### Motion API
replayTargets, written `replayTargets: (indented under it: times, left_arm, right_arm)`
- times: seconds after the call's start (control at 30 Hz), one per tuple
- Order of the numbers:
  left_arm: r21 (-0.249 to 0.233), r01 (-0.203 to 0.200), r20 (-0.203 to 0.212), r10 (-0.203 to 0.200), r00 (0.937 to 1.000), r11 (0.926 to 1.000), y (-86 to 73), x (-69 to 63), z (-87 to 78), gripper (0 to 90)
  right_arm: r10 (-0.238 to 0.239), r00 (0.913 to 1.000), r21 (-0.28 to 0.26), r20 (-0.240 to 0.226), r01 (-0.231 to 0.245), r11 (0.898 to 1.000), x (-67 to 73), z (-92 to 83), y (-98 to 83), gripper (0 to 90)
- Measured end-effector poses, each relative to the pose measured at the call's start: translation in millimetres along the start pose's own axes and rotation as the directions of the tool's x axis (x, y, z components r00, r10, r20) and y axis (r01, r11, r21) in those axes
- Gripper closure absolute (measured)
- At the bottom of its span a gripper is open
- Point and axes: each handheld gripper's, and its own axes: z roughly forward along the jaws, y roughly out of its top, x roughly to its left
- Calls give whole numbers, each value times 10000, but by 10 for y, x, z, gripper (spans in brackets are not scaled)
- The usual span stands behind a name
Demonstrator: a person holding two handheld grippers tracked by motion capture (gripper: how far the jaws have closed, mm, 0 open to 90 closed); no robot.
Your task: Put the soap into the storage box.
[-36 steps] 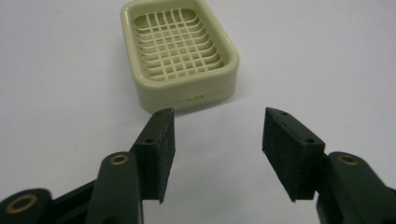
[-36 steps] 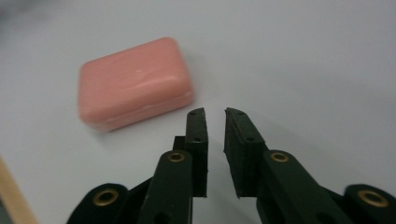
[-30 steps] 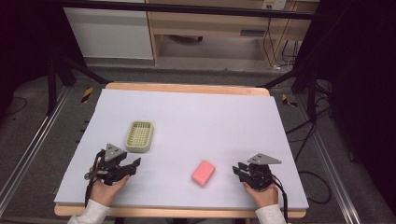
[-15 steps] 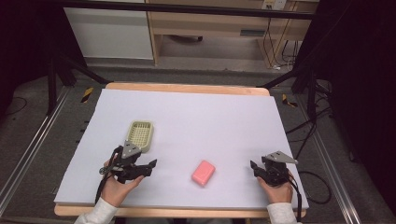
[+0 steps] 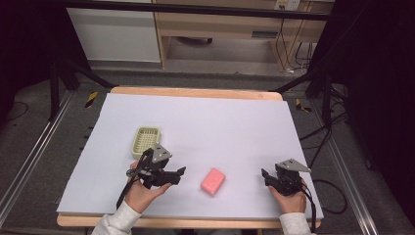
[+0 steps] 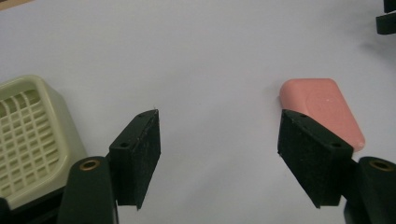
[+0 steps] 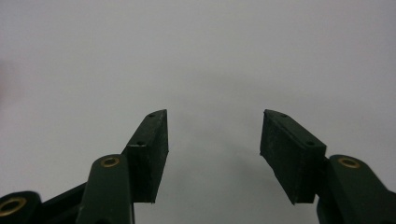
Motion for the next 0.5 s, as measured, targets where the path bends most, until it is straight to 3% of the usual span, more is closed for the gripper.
replayTargets:
  times: [0.5]
  left_arm:
    - [310, -322, 520, 305, 9982, 9990, 170, -258, 159, 285]
  right_arm:
    - [-35, 10000, 89, -71, 36, 10000, 33, 11, 1, 400]
